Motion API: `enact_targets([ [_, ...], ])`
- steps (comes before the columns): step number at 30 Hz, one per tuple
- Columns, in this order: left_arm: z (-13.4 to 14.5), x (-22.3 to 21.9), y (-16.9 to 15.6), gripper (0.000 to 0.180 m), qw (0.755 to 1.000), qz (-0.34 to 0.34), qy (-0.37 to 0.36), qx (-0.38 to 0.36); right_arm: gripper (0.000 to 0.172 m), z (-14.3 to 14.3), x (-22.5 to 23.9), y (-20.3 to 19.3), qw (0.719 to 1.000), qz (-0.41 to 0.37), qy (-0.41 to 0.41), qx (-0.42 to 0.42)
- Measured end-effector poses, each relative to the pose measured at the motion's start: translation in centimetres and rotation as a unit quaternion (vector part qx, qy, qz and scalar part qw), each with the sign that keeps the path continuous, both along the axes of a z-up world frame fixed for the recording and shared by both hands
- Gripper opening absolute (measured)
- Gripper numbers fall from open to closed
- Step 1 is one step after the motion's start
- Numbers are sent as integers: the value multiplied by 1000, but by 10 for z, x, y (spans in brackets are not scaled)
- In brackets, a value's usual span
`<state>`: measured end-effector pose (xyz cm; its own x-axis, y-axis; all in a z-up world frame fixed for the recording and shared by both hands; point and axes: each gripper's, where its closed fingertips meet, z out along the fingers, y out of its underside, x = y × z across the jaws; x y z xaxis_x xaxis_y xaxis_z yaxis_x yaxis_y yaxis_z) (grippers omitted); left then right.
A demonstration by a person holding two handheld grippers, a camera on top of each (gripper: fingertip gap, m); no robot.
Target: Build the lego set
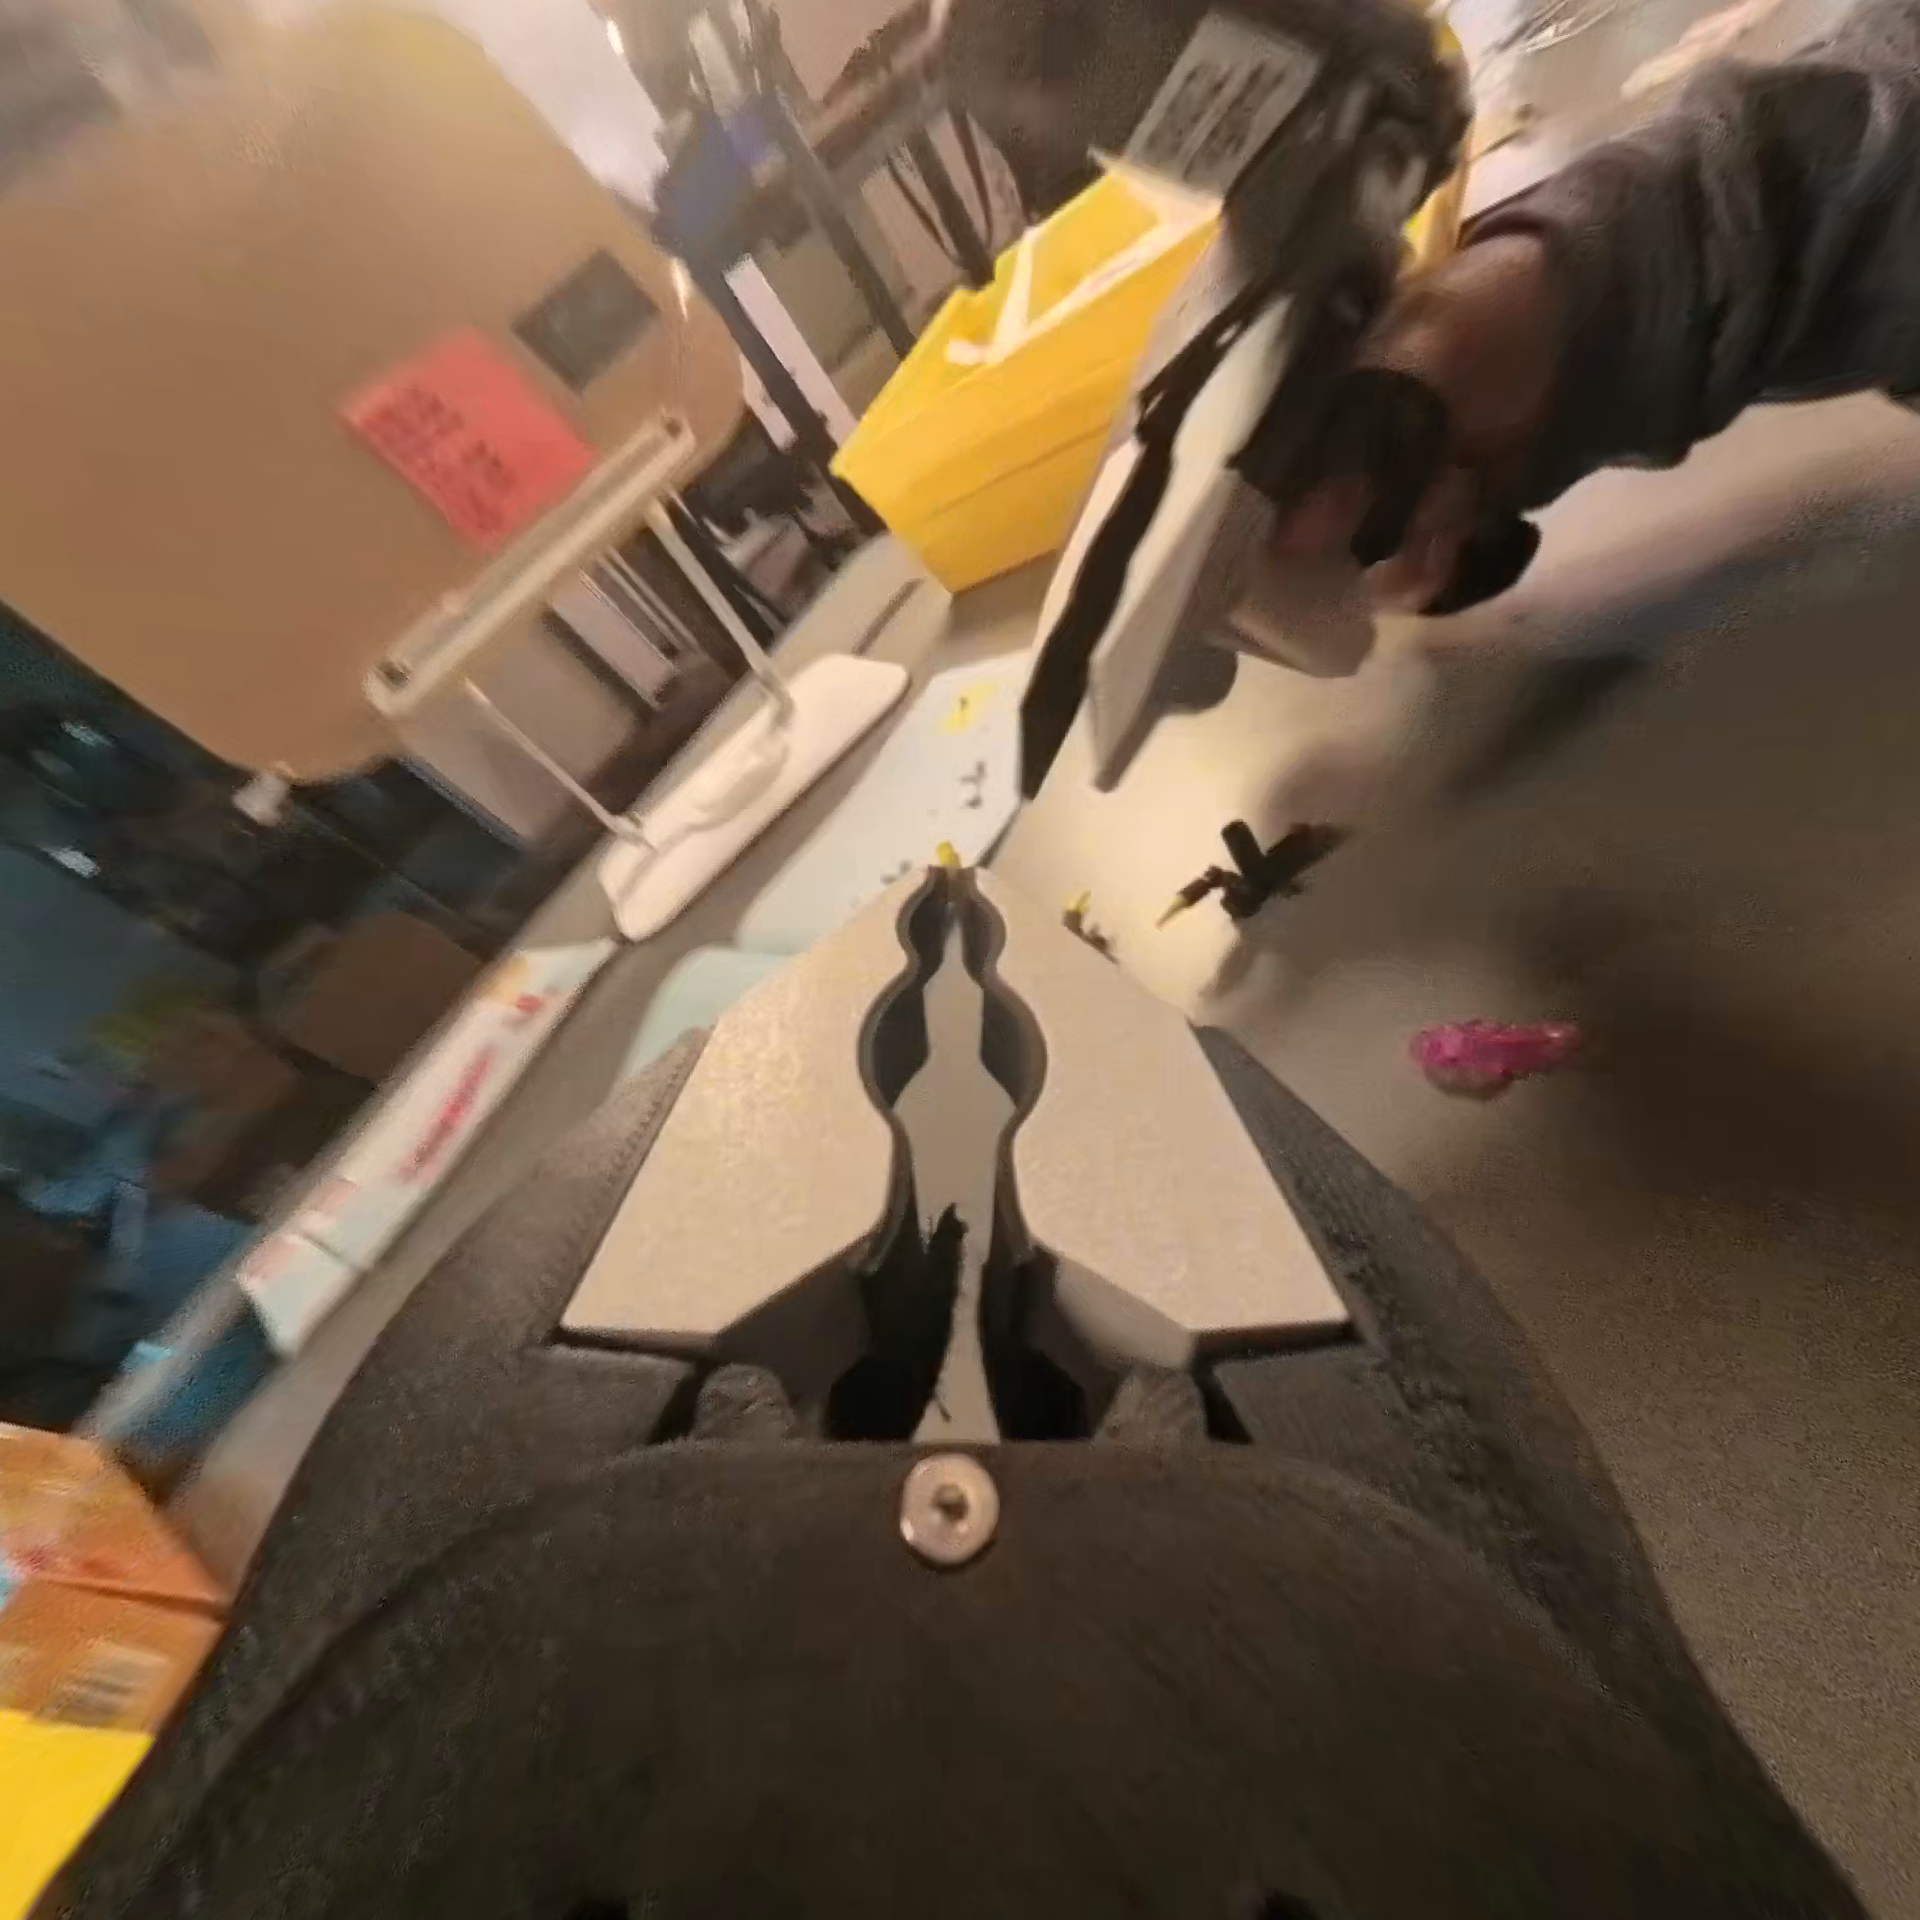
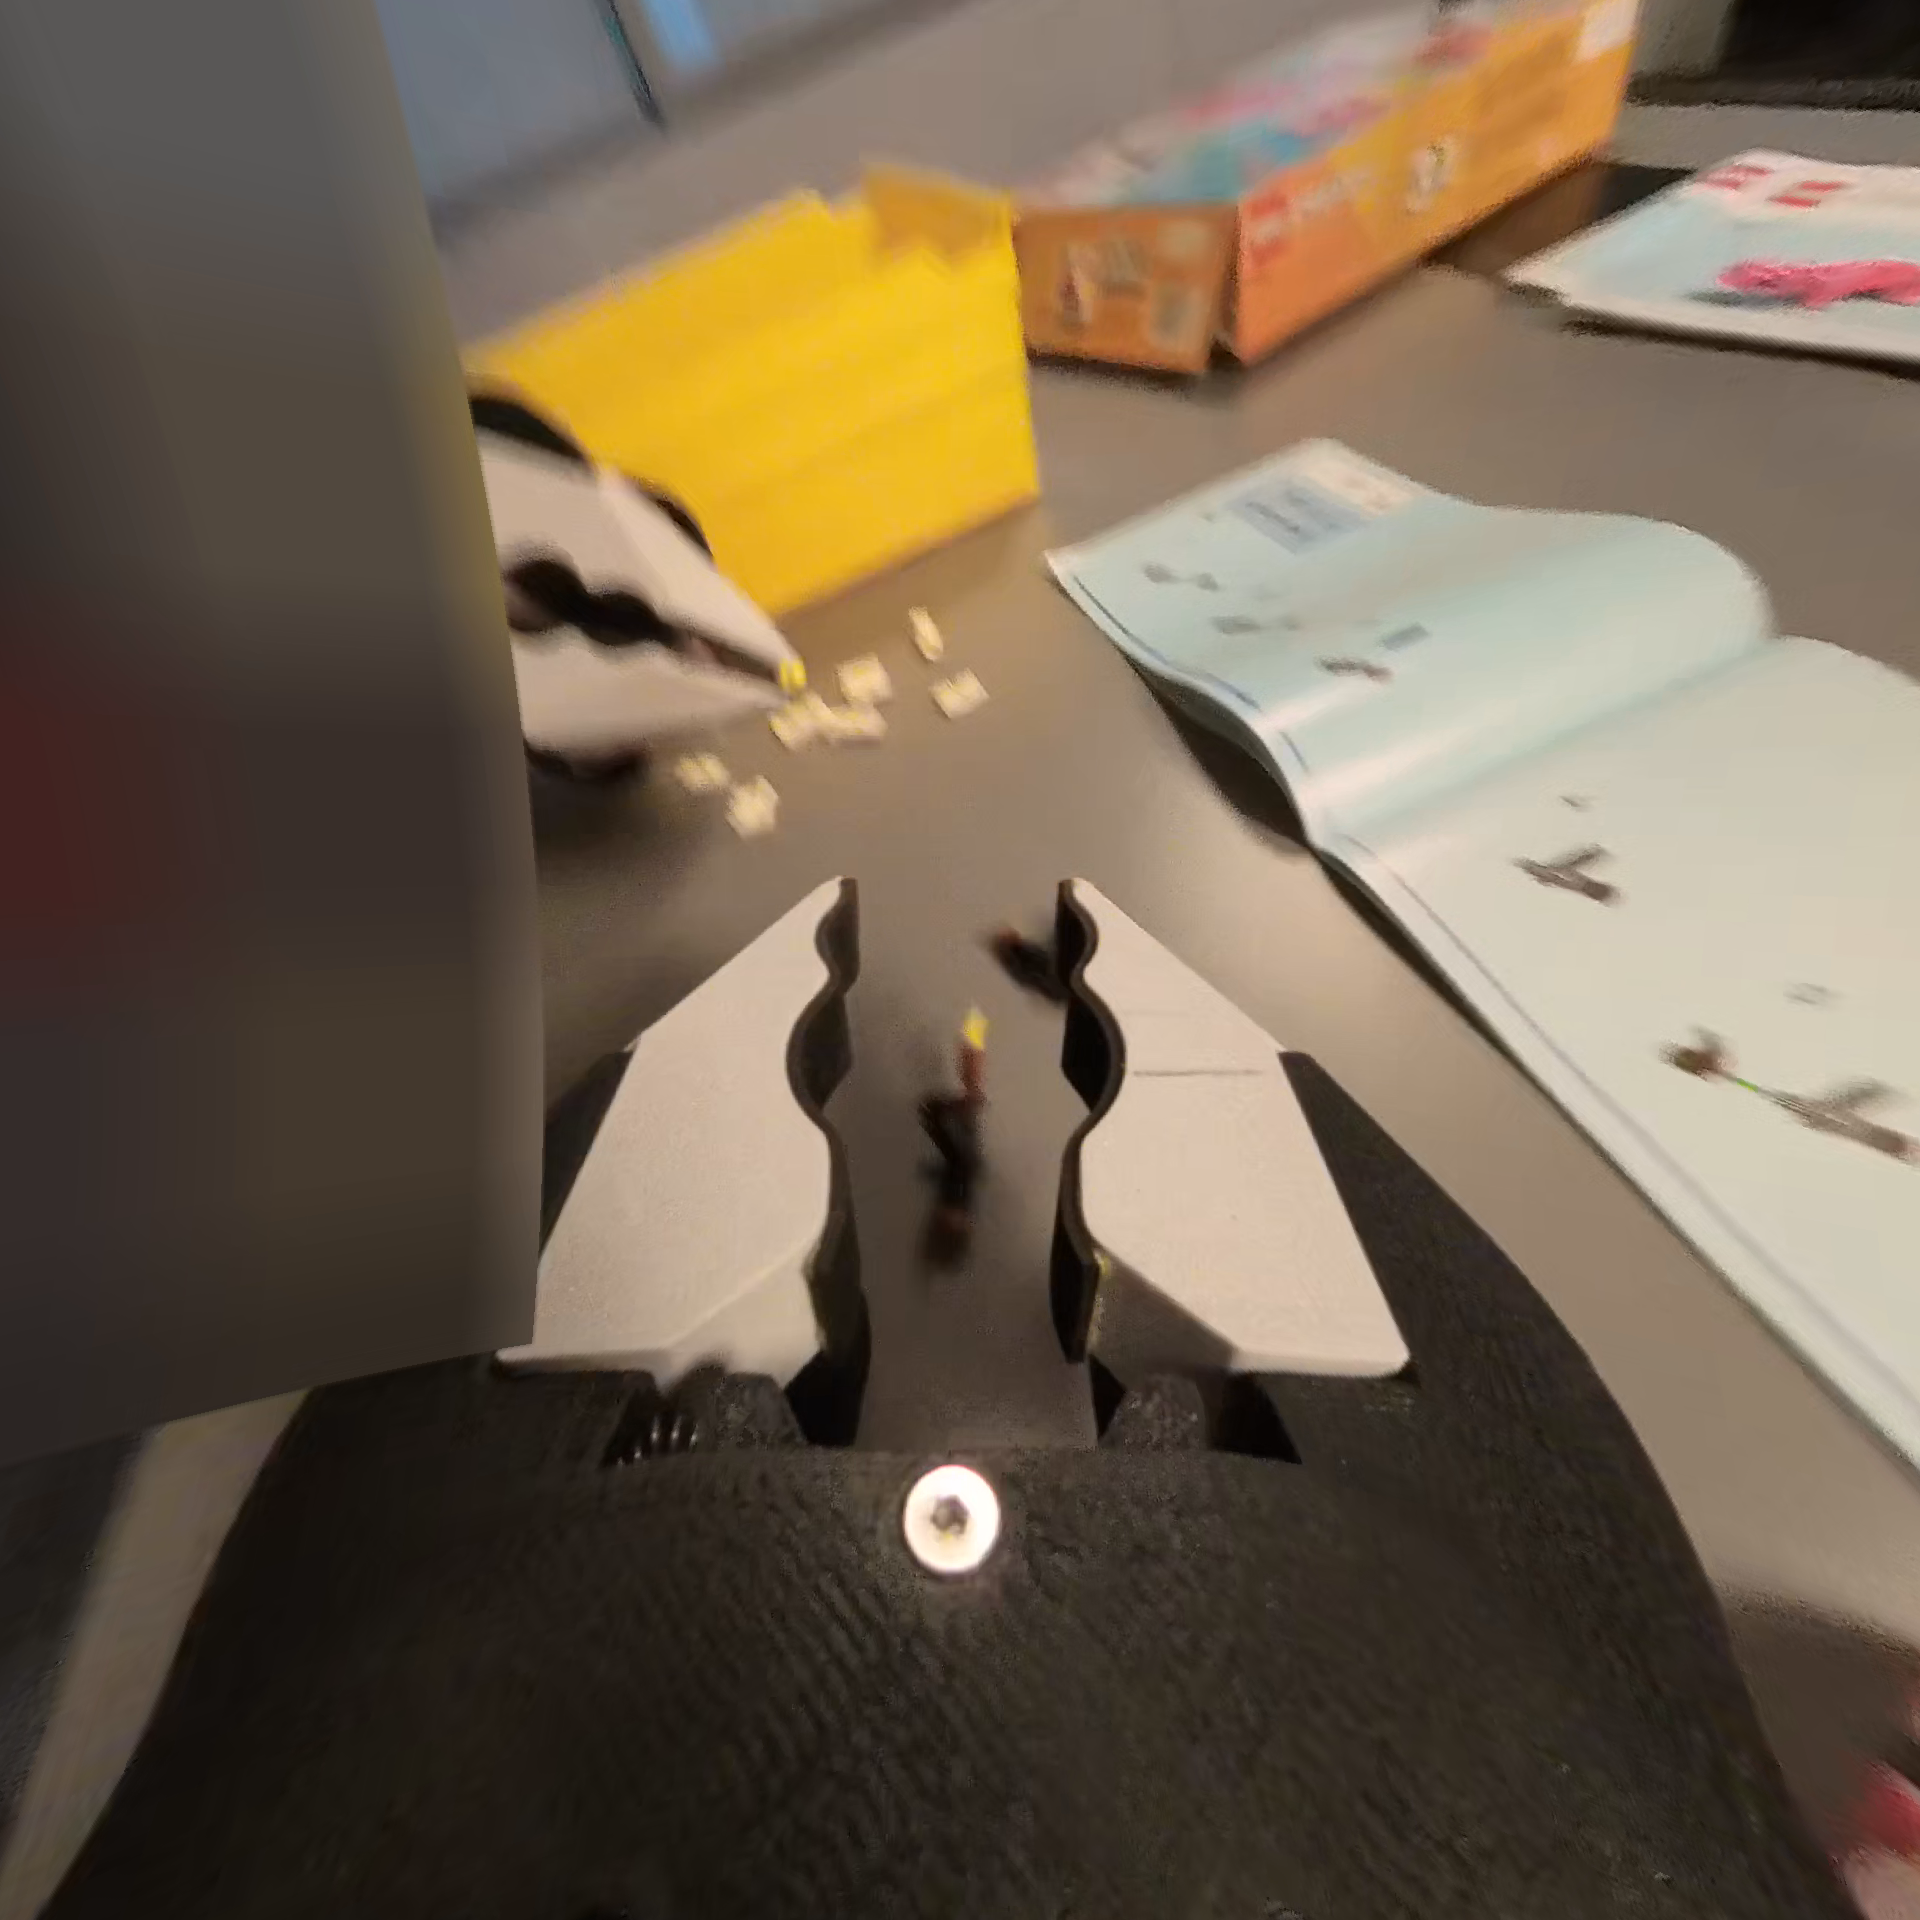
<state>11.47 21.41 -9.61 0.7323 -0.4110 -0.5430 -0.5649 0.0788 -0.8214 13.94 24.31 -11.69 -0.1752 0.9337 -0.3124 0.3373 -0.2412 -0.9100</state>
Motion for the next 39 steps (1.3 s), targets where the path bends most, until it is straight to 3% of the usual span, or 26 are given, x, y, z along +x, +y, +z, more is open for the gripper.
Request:
enact_targets([
  [3,-16,-5,4,1,994,-13,-67,-89,40,-29,17,5,991,6,-88,97],
  [10,-36,12,-10,1,964,-101,-120,-217,35,-60,31,-9,973,59,-178,132],
  [18,-48,29,-26,1,928,-166,-141,-303,6,-64,28,-12,973,71,-170,136],
  [31,-76,25,-36,1,898,-143,-116,-399,6,-63,25,-29,967,119,-148,171],
  [33,-73,22,-32,1,908,-130,-113,-382,10,-63,26,-31,966,127,-146,171],
  [35,-57,10,-17,1,937,-90,-120,-315,26,-59,25,-32,969,126,-135,164],
  [37,-19,-8,-3,1,964,-41,-160,-207,39,-48,21,-33,977,122,-102,145],
  [39,30,-26,-3,1,965,-28,-243,-94,46,-33,18,-33,983,114,-62,130],
])
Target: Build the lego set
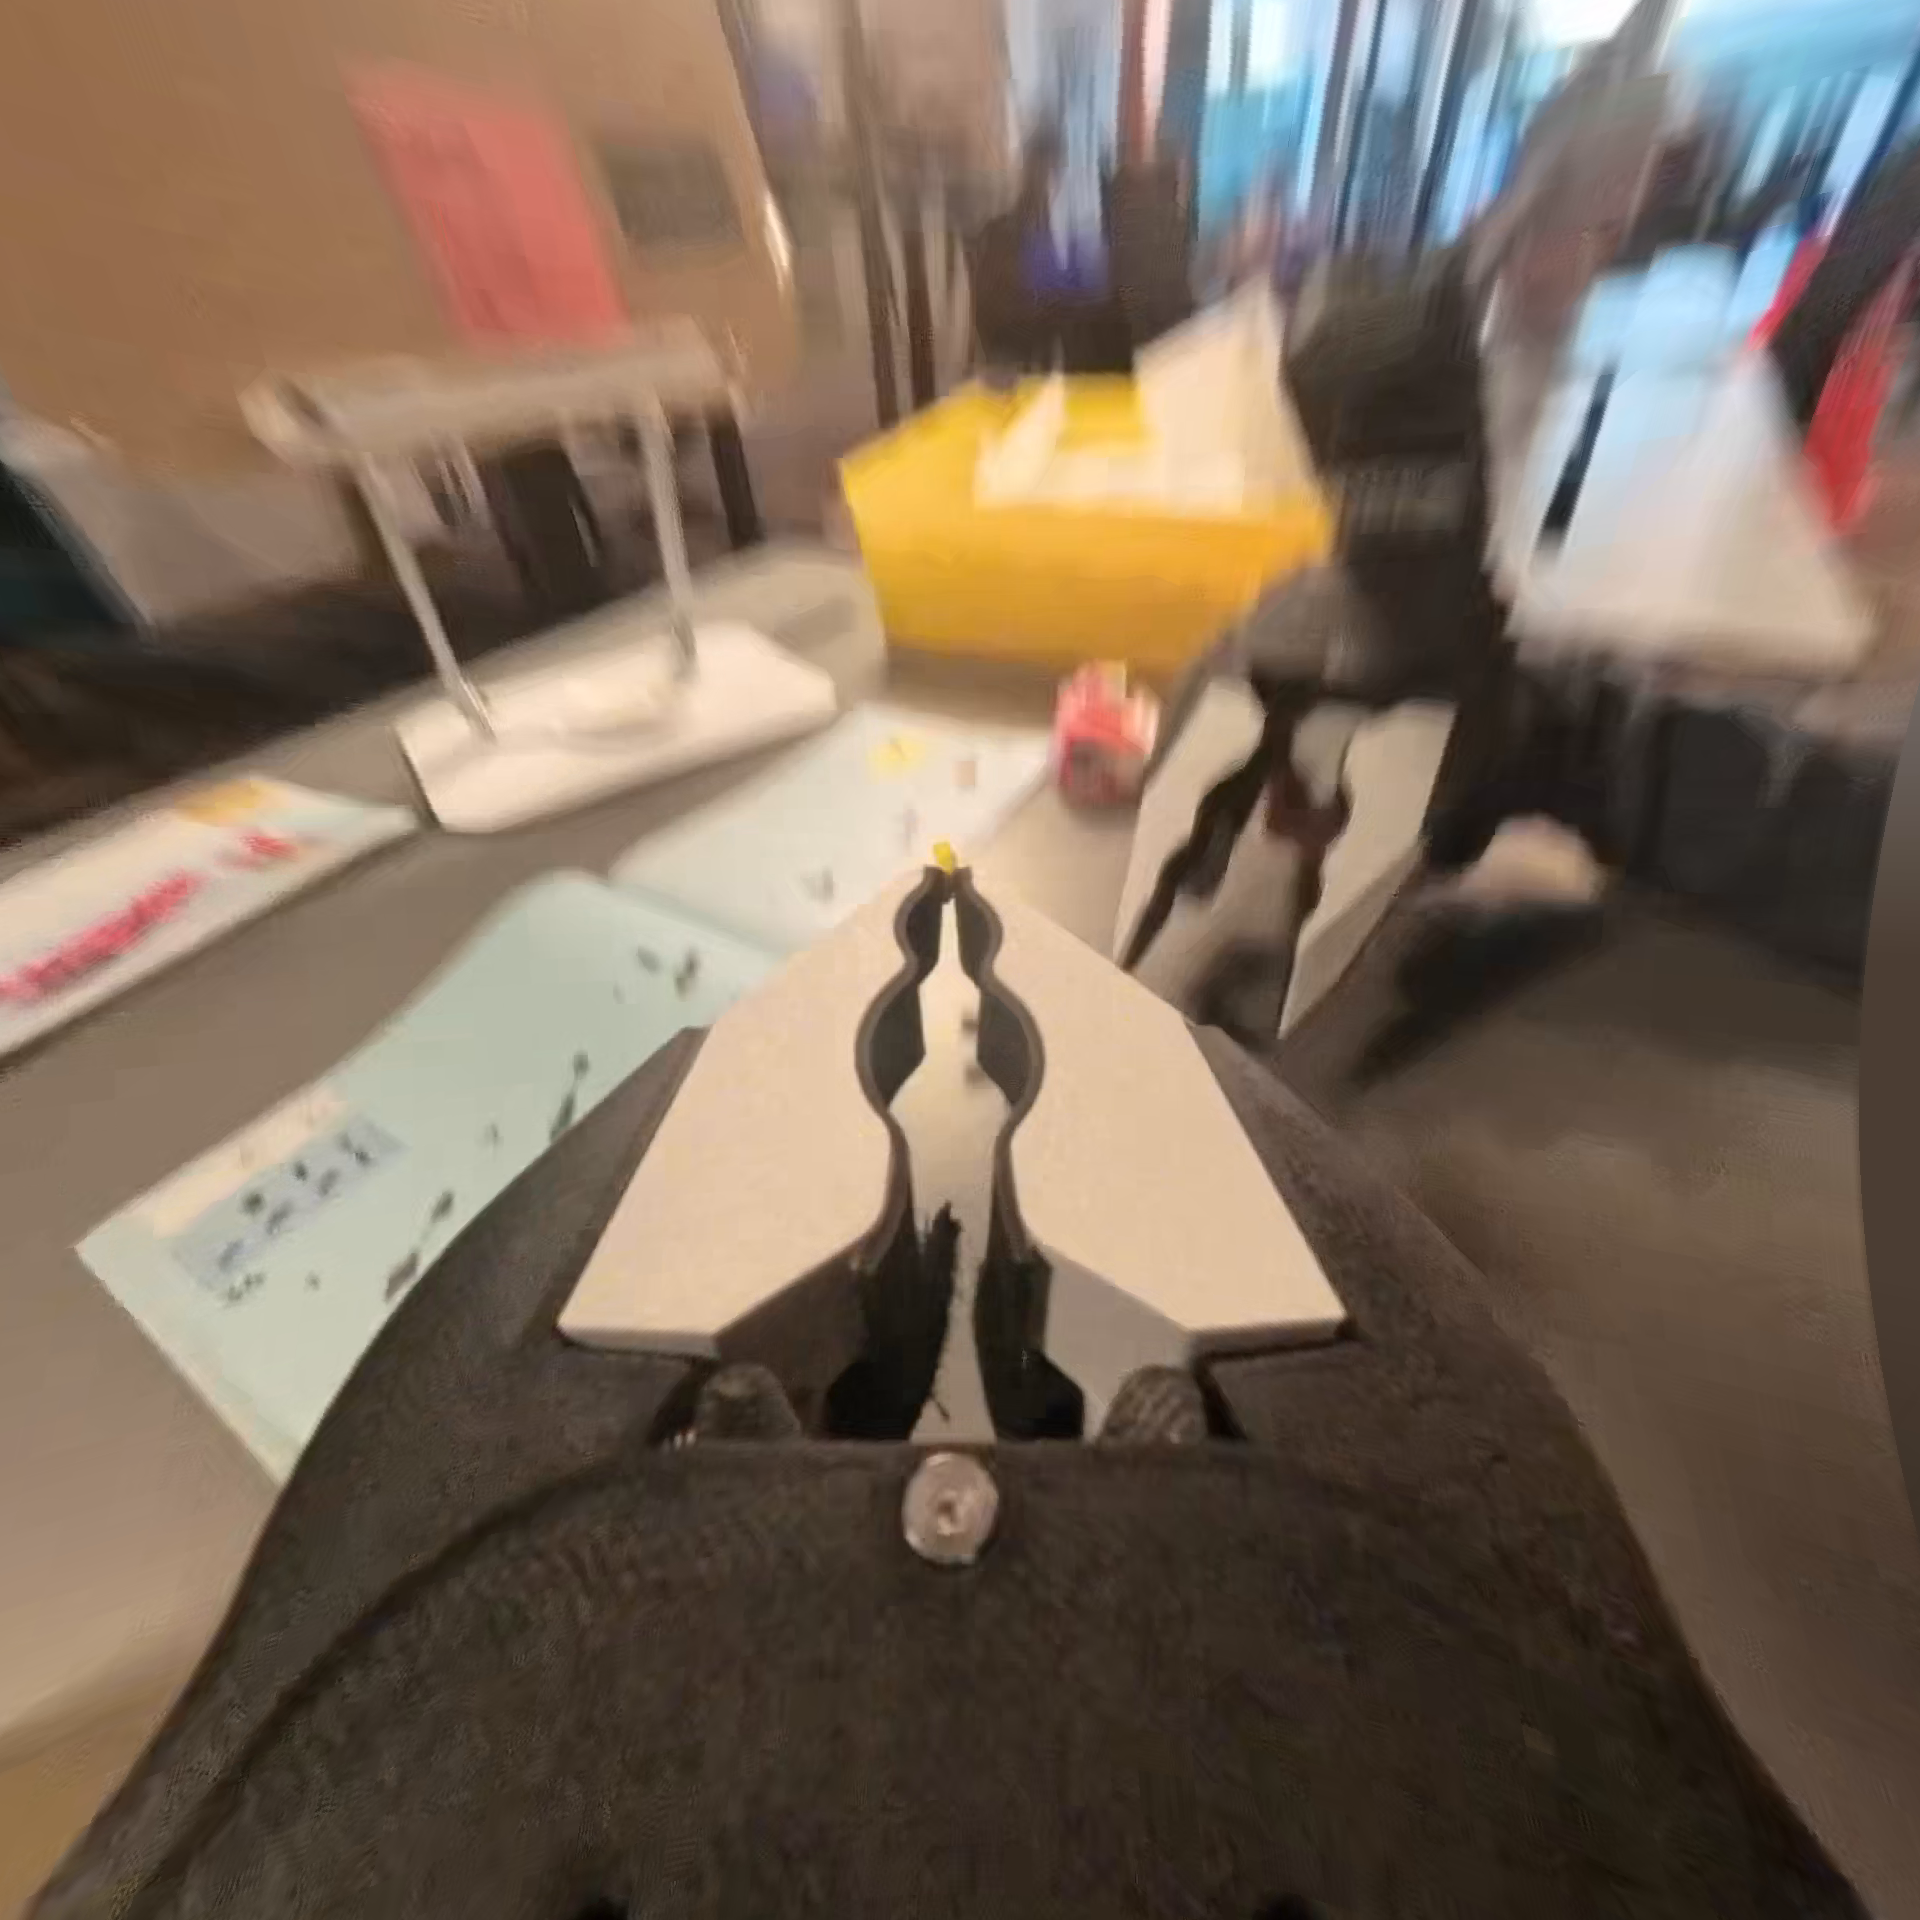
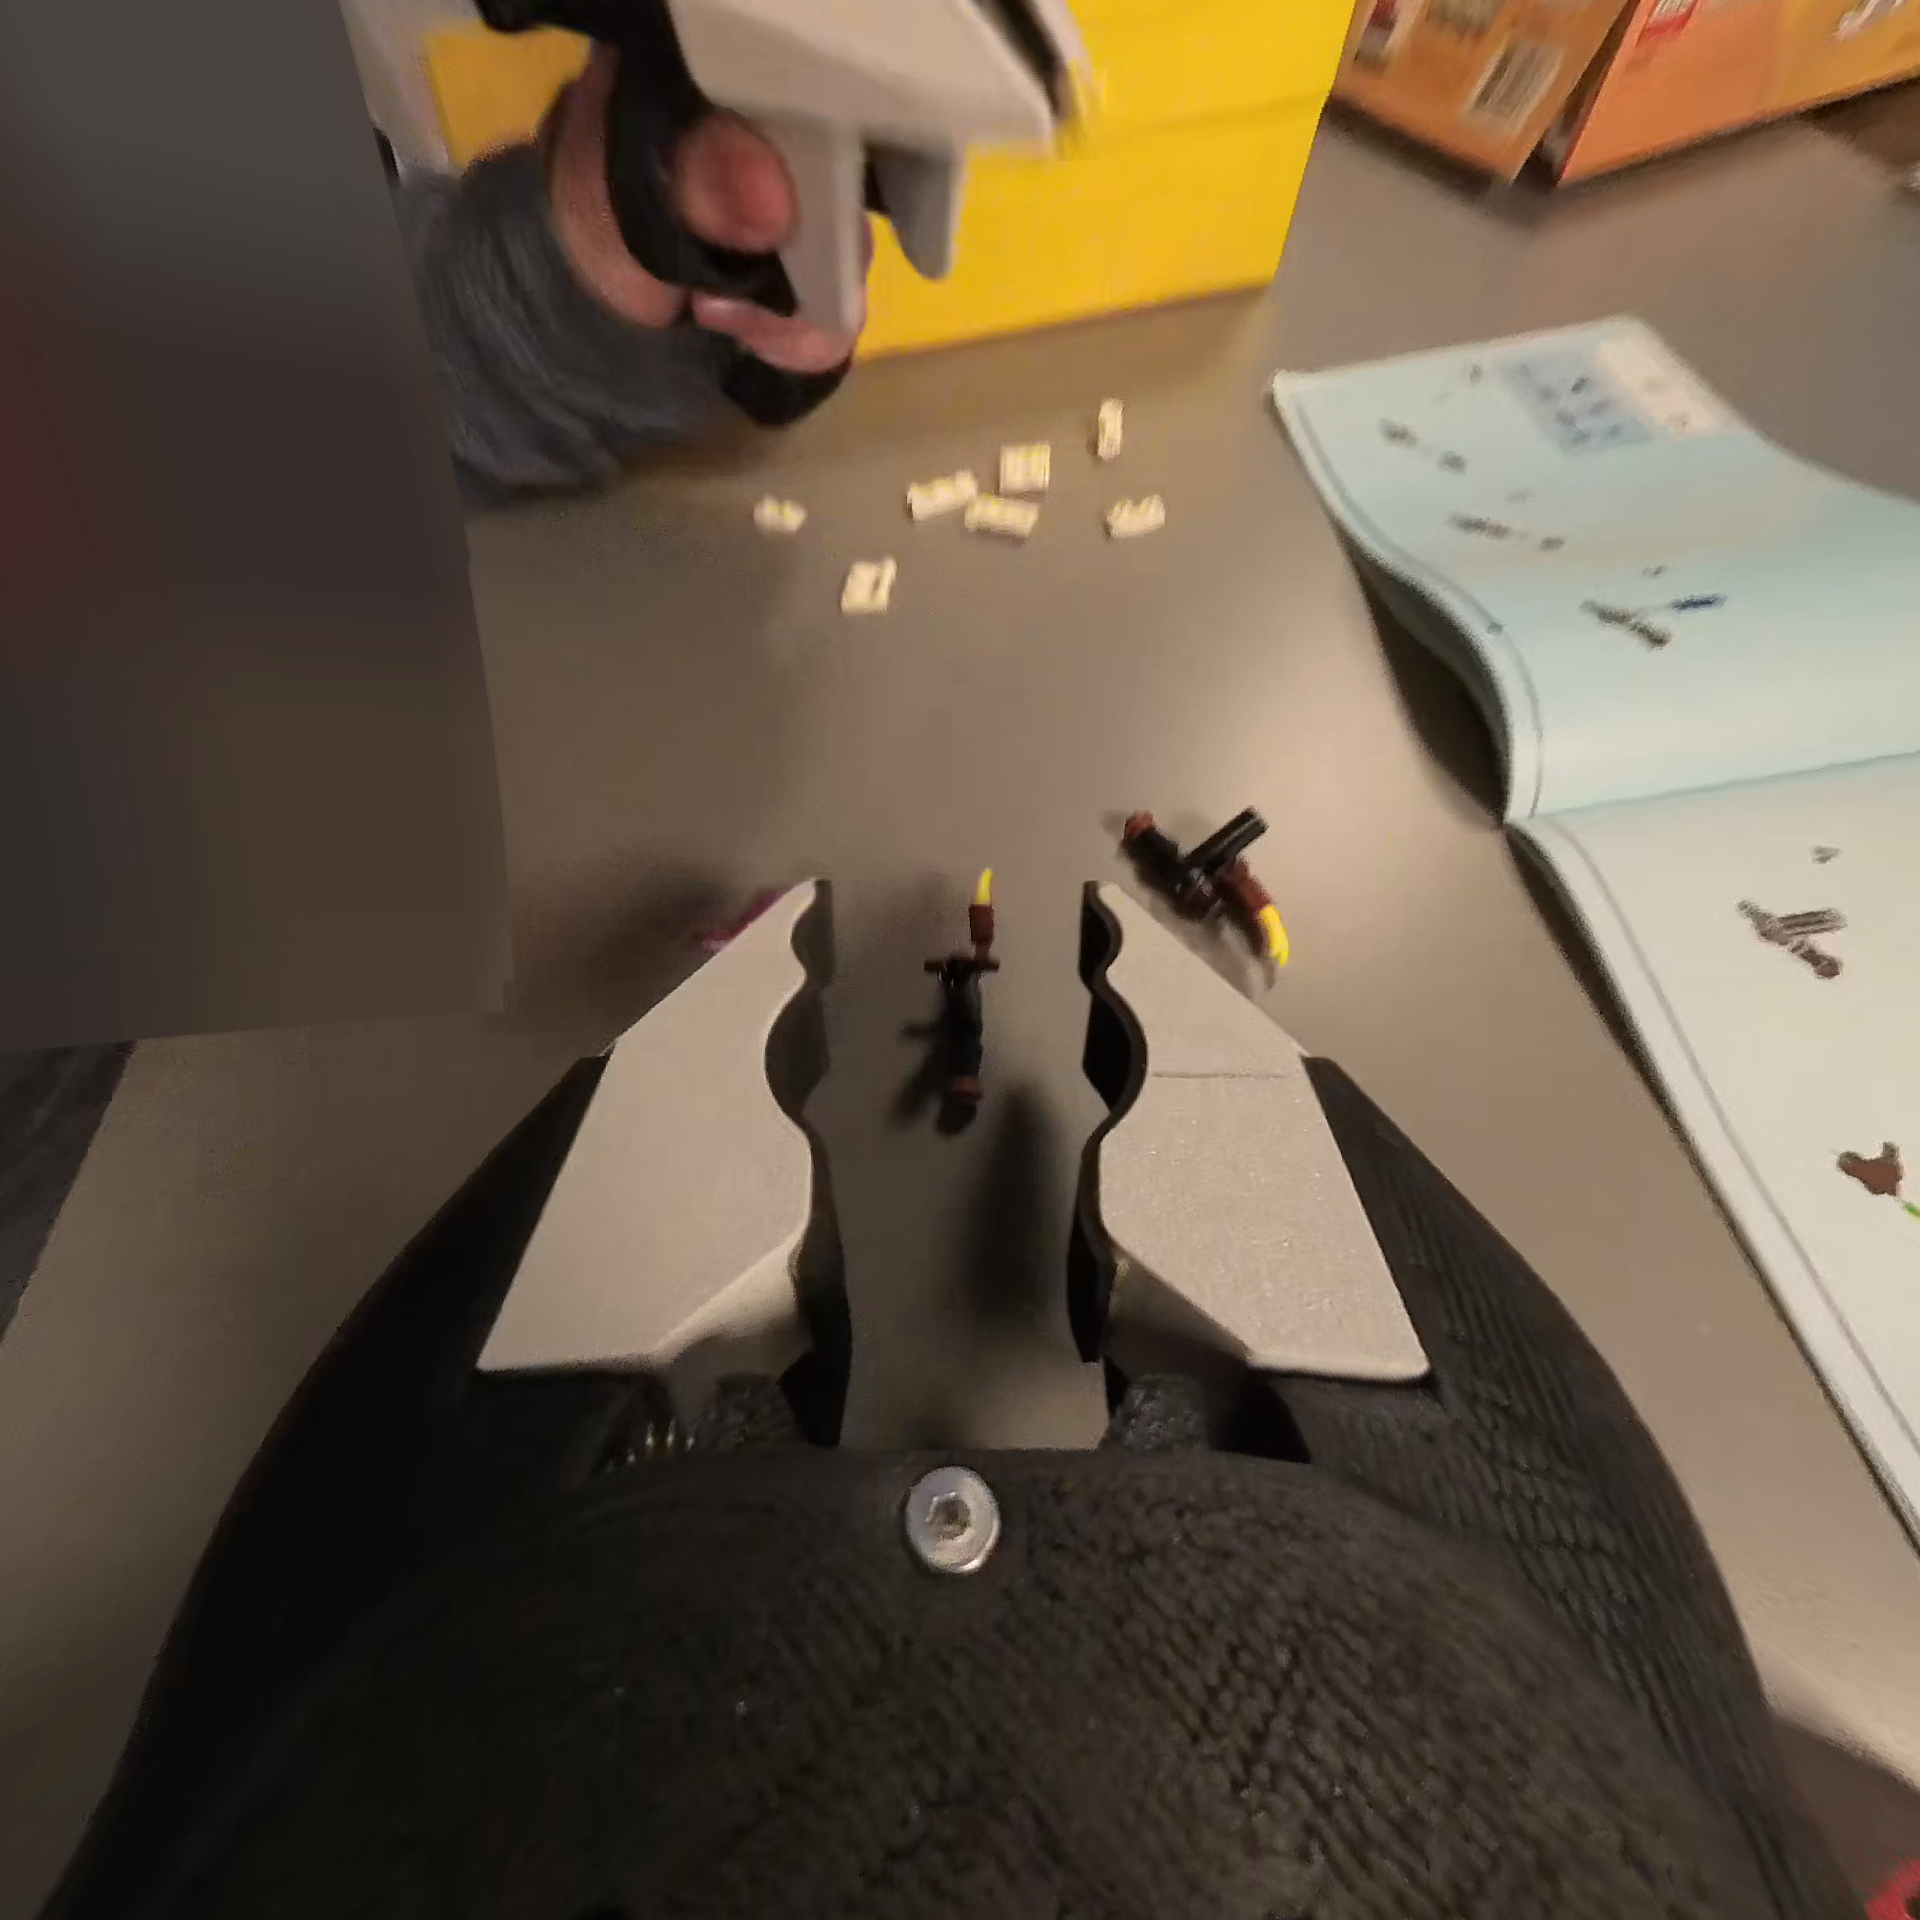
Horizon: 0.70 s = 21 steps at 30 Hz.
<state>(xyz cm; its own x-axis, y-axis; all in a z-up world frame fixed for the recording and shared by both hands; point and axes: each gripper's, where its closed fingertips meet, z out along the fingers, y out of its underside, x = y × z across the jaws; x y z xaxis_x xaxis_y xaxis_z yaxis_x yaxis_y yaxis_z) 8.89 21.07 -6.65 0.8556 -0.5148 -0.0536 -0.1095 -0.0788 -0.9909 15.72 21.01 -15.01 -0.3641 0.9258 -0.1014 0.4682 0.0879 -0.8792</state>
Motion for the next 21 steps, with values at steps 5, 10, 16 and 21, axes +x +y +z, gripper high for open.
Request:
enact_targets([
  [5,68,-27,-30,0,980,5,-143,141,48,29,-8,21,994,-57,93,1],
  [10,54,-33,-22,0,989,17,-103,106,44,38,-7,69,969,-176,148,96],
  [16,20,-64,-9,0,994,91,6,64,21,63,16,121,880,-324,216,273],
  [21,8,-81,-3,0,987,142,45,60,0,76,35,143,811,-398,218,370],
])
